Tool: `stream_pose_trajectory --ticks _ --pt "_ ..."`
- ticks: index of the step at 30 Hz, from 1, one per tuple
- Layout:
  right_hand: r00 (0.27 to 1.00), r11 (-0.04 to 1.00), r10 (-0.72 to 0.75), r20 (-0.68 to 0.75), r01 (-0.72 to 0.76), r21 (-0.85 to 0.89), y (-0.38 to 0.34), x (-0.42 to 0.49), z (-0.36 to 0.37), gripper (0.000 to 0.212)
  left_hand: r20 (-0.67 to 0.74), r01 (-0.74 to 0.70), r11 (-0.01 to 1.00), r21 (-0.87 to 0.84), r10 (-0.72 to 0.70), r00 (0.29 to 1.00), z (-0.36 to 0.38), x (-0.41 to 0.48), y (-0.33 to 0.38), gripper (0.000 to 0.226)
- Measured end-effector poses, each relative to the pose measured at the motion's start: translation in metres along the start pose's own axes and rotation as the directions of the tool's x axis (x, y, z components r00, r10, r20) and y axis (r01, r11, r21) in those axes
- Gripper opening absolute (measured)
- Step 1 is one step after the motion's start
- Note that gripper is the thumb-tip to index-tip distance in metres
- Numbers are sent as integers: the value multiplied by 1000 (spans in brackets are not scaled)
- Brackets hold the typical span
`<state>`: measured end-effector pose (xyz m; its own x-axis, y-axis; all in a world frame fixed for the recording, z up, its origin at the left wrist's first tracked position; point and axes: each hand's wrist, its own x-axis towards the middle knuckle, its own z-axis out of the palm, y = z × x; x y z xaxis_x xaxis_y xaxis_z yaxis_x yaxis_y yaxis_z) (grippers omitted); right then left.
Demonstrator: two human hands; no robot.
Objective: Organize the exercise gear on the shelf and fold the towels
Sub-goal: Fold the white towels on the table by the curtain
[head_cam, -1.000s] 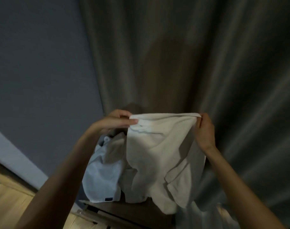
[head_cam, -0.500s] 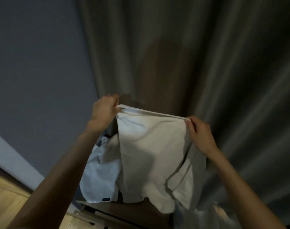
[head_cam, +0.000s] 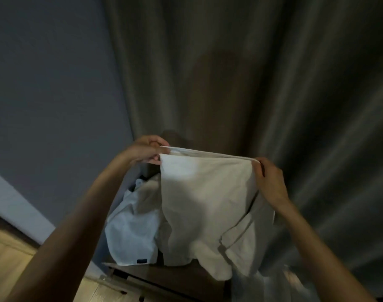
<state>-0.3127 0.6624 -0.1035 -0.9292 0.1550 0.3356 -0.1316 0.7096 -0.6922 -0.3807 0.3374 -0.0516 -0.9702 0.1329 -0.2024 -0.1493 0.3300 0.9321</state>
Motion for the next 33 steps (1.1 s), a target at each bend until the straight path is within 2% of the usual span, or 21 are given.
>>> stream_pose_trajectory --ticks 1,2,4,6,8,11,14,18,22,24,26,27,30,31,32,33 --pt "999 999 -27 42 26 25 -1 0 -1 21 -97 -79 989 123 92 991 -1 2 -3 12" --pt "993 996 -65 98 59 62 -3 0 -1 17 -184 -146 936 319 212 960 -3 3 -6 10" --pt "967 980 -145 211 111 164 -7 -1 -2 10 -211 -181 746 640 398 893 -8 4 -11 7" --pt "944 962 -187 272 121 244 -9 -1 -2 5 -173 -182 672 717 426 888 -13 5 -17 12" --pt "924 952 -224 309 139 274 -9 -3 -1 8 -168 -180 680 711 413 895 -14 8 -25 13" --pt "872 952 -276 404 189 241 -9 -6 0 30 -205 -165 721 672 396 895 -11 11 -34 18" --pt "847 950 -313 429 277 147 -5 -7 3 25 -233 -135 798 587 327 916 -10 14 -37 22" --pt "908 978 -211 361 195 79 1 -5 5 18 -333 -150 935 323 260 906 -1 15 -32 42" --pt "933 980 -179 311 142 138 -1 -3 3 20 -429 -202 967 156 251 868 5 13 -22 45" --pt "965 972 -160 207 118 205 -7 -3 3 21 -436 -248 969 12 228 871 6 11 -14 46" --pt "992 951 -113 57 92 294 -15 0 1 25 -398 -294 949 -117 226 889 10 6 -4 49" --pt "995 935 -101 1 94 342 -20 3 -2 24 -368 -317 941 -121 254 894 11 4 1 50" --pt "988 922 -146 -44 152 356 -37 12 -16 16 -158 -358 934 -3 353 922 21 -2 15 36" --pt "985 927 -170 -27 170 334 -42 13 -19 14 -41 -358 930 79 362 931 28 -4 17 29" --pt "982 932 -191 -6 183 314 -46 13 -21 12 66 -355 900 252 350 935 36 -4 18 41" --pt "979 935 -203 12 190 301 -49 13 -22 11 155 -367 807 463 334 930 46 -4 18 65"
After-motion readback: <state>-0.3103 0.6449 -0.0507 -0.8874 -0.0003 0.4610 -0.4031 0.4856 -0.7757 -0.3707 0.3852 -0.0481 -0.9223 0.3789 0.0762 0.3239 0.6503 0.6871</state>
